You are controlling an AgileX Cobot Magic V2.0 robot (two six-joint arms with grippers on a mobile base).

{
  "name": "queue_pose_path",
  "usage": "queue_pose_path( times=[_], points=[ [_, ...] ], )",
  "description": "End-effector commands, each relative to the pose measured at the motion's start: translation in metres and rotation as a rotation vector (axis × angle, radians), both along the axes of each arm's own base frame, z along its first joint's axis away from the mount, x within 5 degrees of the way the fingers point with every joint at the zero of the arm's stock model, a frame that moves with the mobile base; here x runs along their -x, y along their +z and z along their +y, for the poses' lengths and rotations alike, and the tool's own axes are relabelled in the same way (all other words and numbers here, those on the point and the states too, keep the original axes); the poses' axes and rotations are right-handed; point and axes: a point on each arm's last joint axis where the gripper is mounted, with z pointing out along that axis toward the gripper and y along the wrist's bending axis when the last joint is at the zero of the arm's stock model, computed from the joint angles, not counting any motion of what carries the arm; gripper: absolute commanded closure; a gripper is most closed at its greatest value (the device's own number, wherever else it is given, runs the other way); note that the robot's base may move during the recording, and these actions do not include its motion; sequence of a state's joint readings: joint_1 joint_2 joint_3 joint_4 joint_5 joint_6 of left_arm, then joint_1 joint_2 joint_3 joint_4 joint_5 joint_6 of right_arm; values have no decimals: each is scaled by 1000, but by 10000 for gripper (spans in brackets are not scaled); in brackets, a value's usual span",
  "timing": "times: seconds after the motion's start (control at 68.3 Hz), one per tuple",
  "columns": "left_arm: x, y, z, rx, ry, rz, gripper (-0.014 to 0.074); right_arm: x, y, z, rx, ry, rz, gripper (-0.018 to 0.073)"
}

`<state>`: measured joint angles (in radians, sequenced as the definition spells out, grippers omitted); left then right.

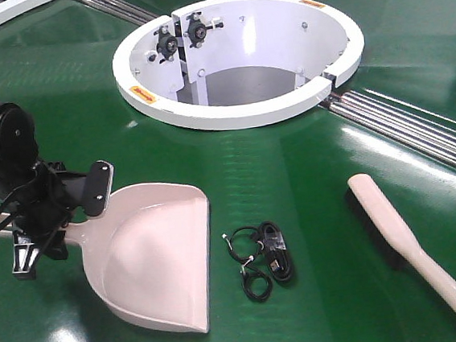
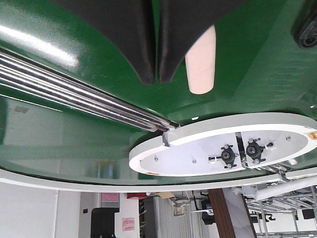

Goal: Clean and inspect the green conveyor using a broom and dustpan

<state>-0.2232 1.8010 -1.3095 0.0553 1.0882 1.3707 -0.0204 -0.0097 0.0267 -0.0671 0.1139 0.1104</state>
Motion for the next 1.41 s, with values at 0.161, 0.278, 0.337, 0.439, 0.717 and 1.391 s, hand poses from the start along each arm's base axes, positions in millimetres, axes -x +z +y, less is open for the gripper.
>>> queue_pose_path(
  times=[0.161, 0.278, 0.337, 0.439, 0.717, 1.391],
  points=[
    [3, 23, -3, 33, 42, -57, 604, 0, 0, 0, 7, 0, -72, 568],
    [3, 23, -5, 33, 58, -57, 604, 0, 0, 0, 7, 0, -72, 568],
    [3, 22, -7, 34, 53, -59, 604, 0, 0, 0, 7, 0, -72, 568],
    [3, 21, -9, 33, 49, -53, 604, 0, 0, 0, 7, 0, -72, 568],
    [3, 11, -9, 15, 50, 5, 604, 0, 0, 0, 7, 0, -72, 568],
    [3, 12, -9, 17, 50, 1, 604, 0, 0, 0, 7, 0, -72, 568]
  ],
)
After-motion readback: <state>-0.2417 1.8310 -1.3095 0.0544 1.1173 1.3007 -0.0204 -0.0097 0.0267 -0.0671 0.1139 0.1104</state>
